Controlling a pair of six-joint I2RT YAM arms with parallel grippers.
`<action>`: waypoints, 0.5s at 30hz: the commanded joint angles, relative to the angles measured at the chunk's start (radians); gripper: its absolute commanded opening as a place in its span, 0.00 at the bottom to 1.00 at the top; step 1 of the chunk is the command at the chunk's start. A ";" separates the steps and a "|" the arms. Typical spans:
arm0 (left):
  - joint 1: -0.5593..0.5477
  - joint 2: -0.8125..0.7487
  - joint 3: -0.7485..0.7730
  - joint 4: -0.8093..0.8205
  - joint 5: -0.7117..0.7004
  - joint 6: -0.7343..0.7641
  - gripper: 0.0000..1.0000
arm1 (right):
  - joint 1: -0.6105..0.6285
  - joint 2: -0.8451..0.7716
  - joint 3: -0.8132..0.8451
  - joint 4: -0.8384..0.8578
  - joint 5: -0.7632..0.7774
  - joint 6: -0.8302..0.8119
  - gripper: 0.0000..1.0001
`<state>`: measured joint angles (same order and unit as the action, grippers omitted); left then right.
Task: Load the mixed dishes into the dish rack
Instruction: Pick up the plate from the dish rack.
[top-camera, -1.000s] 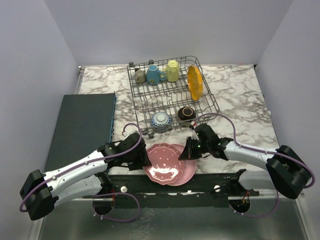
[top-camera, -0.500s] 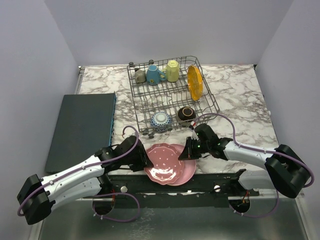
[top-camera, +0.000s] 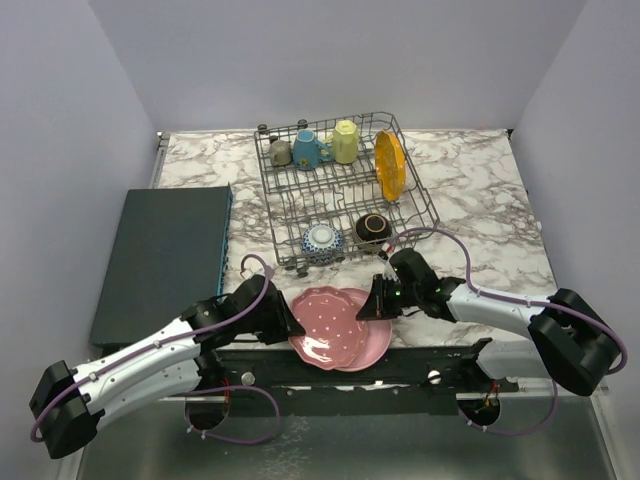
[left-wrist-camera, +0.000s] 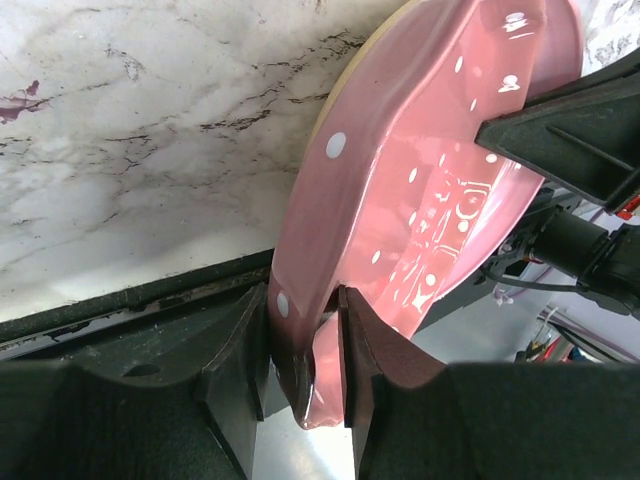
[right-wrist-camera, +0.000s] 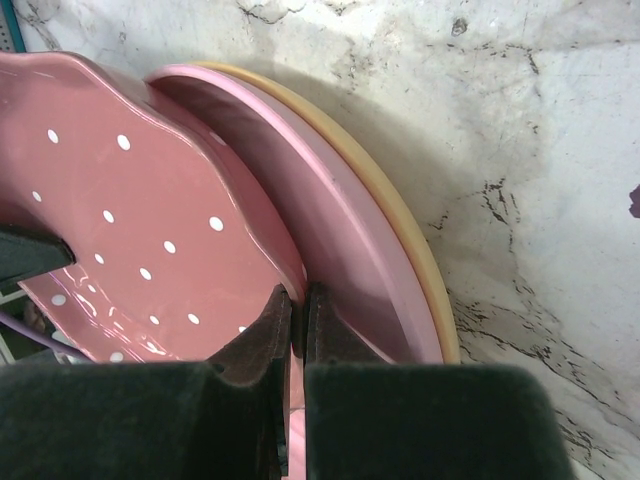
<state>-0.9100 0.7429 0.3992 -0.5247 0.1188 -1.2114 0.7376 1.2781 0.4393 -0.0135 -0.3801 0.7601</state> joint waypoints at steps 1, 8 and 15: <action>0.003 -0.055 0.007 0.081 0.007 -0.020 0.02 | 0.012 0.007 -0.027 -0.020 0.007 -0.008 0.01; 0.002 -0.140 0.021 0.080 -0.018 -0.020 0.00 | 0.013 -0.009 -0.017 -0.036 0.030 -0.007 0.09; 0.003 -0.176 0.048 0.077 -0.002 -0.007 0.00 | 0.012 -0.019 -0.010 -0.048 0.049 -0.002 0.22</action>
<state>-0.9100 0.5987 0.3943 -0.5335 0.1123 -1.2068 0.7410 1.2716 0.4381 -0.0132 -0.3782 0.7681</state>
